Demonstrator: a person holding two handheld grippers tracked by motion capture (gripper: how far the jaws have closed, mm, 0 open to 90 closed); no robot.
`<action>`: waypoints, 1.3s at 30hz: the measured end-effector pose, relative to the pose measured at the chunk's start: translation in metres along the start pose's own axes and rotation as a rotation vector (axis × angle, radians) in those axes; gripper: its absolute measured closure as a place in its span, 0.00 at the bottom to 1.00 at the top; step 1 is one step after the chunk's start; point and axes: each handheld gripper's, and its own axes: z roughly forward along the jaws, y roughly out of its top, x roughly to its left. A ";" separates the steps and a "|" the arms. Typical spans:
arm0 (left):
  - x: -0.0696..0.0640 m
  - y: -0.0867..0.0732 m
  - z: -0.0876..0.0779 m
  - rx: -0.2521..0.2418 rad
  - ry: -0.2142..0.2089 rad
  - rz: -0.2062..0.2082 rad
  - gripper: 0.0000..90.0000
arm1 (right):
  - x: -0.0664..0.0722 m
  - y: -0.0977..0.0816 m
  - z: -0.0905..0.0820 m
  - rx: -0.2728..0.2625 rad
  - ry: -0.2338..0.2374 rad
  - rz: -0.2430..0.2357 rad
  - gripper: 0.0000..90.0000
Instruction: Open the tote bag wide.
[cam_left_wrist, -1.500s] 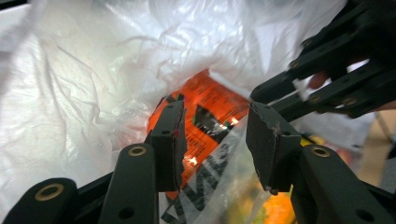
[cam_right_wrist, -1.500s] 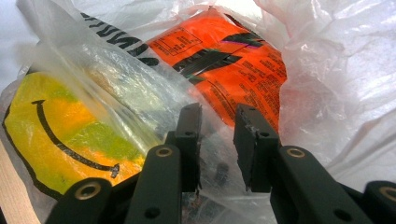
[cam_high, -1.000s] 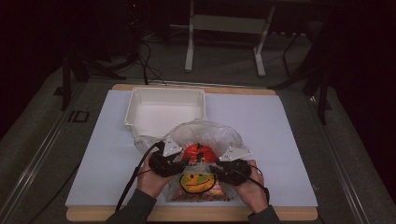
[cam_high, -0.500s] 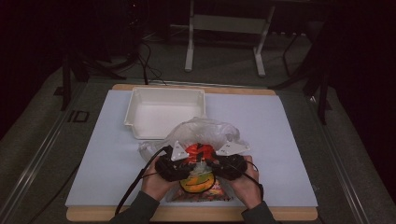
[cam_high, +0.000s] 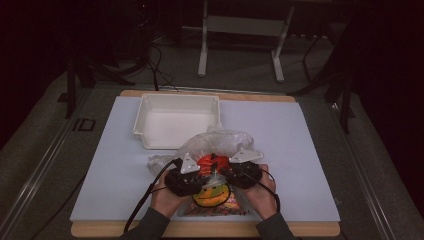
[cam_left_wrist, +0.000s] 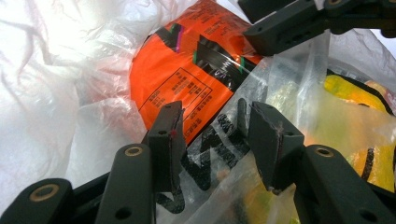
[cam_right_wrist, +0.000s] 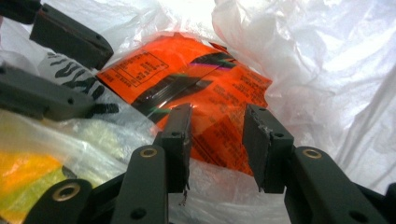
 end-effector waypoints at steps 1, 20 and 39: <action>0.000 -0.001 -0.001 -0.004 -0.001 -0.006 0.61 | 0.000 -0.001 0.000 0.003 0.003 0.002 0.69; 0.016 -0.020 -0.014 0.014 -0.019 -0.091 0.61 | 0.002 -0.019 -0.024 0.052 0.079 -0.002 0.66; 0.016 -0.038 -0.024 0.035 -0.040 -0.107 0.61 | 0.000 -0.034 -0.038 0.055 0.115 0.026 0.65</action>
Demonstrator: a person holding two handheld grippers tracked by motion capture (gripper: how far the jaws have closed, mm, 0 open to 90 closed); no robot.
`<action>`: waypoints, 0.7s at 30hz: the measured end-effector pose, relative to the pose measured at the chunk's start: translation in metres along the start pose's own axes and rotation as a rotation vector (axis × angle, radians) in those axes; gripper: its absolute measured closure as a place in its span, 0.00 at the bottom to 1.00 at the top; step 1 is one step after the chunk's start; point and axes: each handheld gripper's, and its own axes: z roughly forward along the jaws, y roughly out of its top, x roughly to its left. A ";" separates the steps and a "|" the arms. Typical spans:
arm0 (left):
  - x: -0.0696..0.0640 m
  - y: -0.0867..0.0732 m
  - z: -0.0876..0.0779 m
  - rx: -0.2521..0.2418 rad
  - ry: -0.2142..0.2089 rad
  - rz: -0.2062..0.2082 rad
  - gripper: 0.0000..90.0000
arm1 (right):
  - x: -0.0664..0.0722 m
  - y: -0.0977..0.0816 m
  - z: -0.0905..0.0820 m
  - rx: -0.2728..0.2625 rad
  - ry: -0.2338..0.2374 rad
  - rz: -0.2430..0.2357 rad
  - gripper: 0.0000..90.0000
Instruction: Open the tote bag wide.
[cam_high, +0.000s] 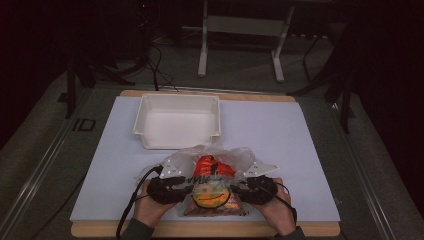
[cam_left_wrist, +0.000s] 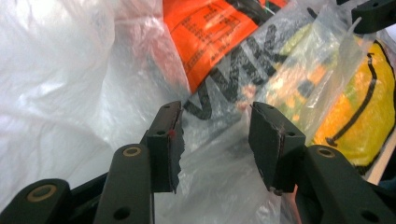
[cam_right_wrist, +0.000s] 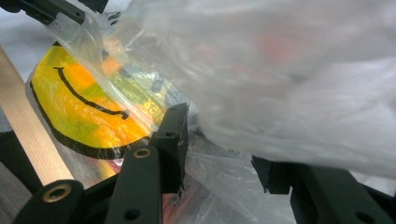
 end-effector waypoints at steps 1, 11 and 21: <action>0.000 -0.001 0.000 0.001 -0.006 -0.003 0.61 | 0.000 0.000 0.000 0.001 0.004 0.003 0.65; -0.001 -0.004 -0.001 -0.007 -0.068 -0.012 0.61 | -0.001 -0.001 -0.001 -0.008 0.035 0.024 0.63; -0.010 0.000 0.002 -0.008 -0.102 0.012 0.61 | -0.003 0.004 0.005 -0.031 0.075 0.031 0.53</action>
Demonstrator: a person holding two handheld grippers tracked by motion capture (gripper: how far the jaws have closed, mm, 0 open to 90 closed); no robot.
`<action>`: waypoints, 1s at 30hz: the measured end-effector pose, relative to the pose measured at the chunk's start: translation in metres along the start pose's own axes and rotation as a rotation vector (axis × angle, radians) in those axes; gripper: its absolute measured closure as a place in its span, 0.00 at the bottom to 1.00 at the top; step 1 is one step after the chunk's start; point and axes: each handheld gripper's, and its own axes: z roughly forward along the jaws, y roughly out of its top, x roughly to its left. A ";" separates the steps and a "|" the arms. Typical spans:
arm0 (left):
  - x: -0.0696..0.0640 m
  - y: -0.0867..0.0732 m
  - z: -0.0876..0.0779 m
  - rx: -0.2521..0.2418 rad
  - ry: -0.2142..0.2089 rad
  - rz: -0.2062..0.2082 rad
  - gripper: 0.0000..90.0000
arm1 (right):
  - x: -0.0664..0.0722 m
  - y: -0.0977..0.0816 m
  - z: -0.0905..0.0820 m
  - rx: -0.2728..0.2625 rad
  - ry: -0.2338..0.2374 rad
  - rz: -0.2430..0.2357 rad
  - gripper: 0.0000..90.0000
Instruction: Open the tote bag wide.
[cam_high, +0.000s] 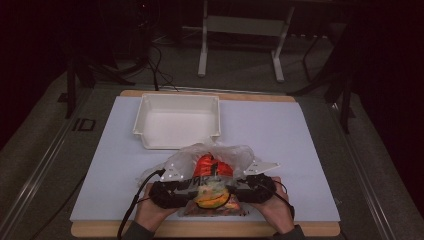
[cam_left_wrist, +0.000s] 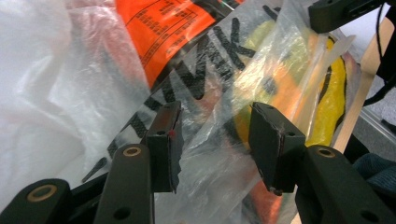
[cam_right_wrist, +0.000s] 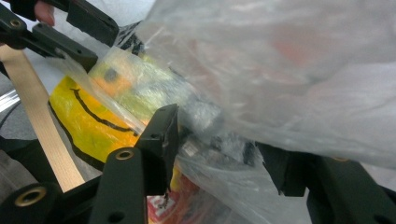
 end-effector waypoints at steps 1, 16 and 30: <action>0.000 0.000 0.000 -0.001 -0.002 -0.001 0.61 | 0.000 0.001 0.001 0.000 0.003 0.004 0.52; 0.003 0.014 -0.006 -0.090 -0.020 0.043 0.53 | -0.007 0.010 0.016 0.004 0.063 0.024 0.45; 0.008 0.023 0.015 -0.009 -0.036 0.046 0.58 | -0.009 0.012 0.017 0.025 0.094 0.016 0.52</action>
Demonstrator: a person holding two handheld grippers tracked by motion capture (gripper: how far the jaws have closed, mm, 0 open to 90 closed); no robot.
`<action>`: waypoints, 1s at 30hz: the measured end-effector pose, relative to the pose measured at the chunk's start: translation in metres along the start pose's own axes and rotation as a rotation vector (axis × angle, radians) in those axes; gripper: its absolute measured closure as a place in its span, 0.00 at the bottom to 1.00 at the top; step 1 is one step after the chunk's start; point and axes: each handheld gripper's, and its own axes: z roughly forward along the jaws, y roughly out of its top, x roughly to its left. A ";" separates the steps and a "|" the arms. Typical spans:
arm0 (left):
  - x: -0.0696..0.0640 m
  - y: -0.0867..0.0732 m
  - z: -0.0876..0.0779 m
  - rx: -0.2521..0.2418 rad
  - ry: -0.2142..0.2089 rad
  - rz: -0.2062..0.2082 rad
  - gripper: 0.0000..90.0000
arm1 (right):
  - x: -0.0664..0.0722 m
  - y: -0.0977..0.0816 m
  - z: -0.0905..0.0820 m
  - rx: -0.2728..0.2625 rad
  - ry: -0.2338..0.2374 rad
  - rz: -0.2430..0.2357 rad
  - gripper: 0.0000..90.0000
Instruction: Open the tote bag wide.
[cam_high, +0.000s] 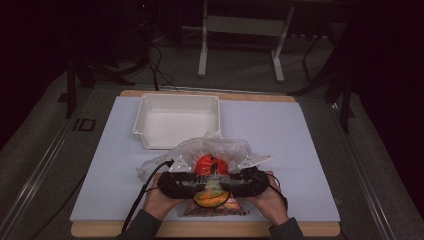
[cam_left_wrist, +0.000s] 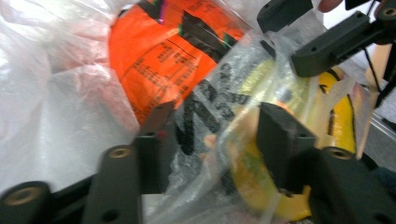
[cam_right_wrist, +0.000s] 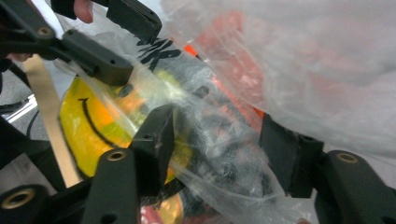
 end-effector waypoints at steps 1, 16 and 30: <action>-0.001 0.000 -0.001 0.005 -0.001 0.007 0.62 | 0.001 -0.001 -0.001 0.002 0.001 -0.002 0.54; -0.017 -0.012 -0.016 0.005 -0.001 0.038 0.99 | 0.014 -0.016 -0.024 0.008 -0.024 -0.061 0.93; -0.042 -0.037 -0.021 0.002 -0.012 0.051 1.00 | 0.035 -0.033 -0.035 0.005 -0.006 -0.106 0.98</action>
